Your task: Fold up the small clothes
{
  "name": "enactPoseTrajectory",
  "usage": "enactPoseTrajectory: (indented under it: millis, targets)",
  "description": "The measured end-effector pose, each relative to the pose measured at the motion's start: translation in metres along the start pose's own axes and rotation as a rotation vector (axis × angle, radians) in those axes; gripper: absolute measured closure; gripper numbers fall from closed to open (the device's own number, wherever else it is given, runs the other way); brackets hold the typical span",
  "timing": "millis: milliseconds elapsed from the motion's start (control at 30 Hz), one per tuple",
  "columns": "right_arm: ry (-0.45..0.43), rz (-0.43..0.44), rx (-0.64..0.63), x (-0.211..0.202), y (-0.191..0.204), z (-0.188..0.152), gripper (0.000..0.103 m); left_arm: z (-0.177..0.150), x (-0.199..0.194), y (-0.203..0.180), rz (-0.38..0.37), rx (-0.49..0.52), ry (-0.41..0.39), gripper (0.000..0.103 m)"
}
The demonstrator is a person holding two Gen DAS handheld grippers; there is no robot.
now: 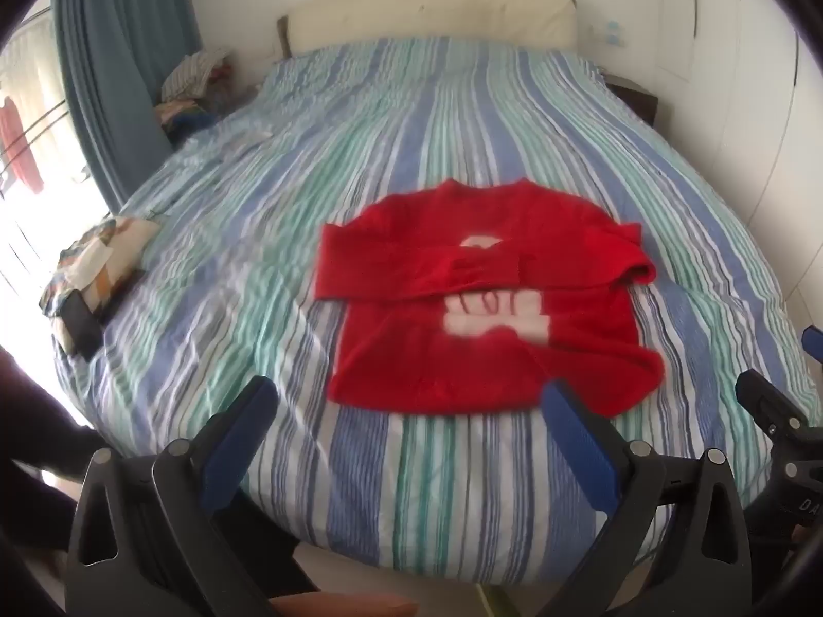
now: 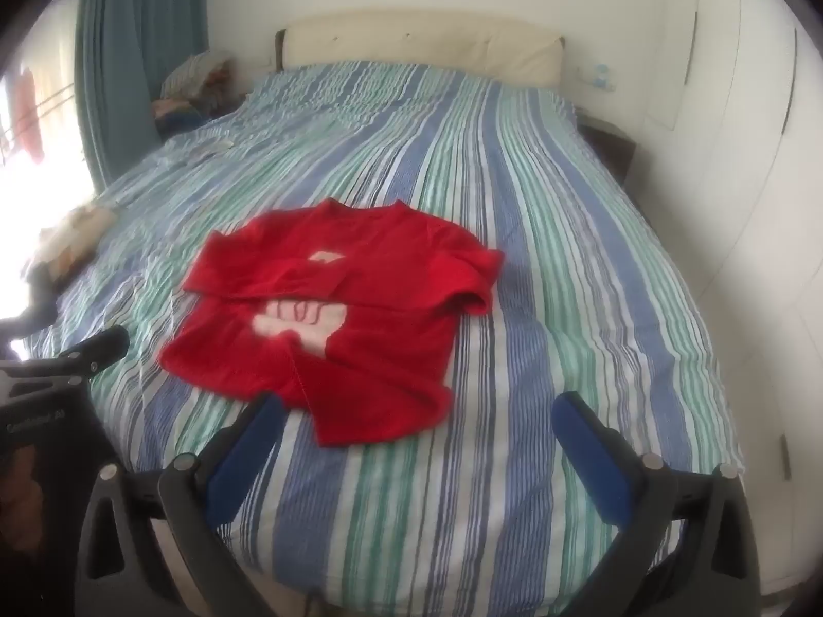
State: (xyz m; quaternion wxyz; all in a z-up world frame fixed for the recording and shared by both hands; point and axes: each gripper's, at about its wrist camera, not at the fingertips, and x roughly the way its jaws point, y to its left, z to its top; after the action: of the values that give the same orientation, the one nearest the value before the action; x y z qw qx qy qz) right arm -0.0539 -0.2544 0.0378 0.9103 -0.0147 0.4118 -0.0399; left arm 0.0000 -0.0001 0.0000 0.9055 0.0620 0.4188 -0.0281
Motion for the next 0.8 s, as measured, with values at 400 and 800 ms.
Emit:
enactPoseTrajectory:
  millis: [400, 800]
  targets:
    - [-0.010, -0.013, -0.016, 0.000, 0.011, 0.001, 0.000, -0.003, 0.014, 0.002, -0.050, 0.003, 0.039, 0.000]
    - [-0.001, -0.113, -0.024, 0.000, 0.007, 0.005, 0.000, -0.001, 0.022, 0.004, -0.043, 0.002, 0.096, 0.000]
